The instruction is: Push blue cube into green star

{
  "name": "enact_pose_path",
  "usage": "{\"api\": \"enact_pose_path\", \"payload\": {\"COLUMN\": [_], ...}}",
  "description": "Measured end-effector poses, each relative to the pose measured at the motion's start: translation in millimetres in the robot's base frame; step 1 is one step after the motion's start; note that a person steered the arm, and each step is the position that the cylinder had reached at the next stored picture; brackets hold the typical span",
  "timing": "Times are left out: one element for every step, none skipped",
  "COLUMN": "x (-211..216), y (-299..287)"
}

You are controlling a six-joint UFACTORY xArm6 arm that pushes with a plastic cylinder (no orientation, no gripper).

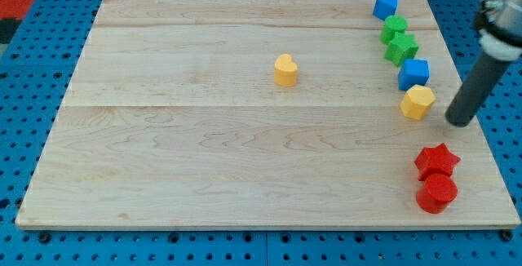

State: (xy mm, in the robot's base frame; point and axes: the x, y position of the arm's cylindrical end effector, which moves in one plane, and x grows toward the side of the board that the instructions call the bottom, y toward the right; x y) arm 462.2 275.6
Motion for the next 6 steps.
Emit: {"api": "enact_pose_path", "payload": {"x": [-20.8, -58.2, -34.3, -10.3, -41.4, -64.7], "y": [-49.4, -127.1, -91.4, -66.1, -30.1, -38.0]}}
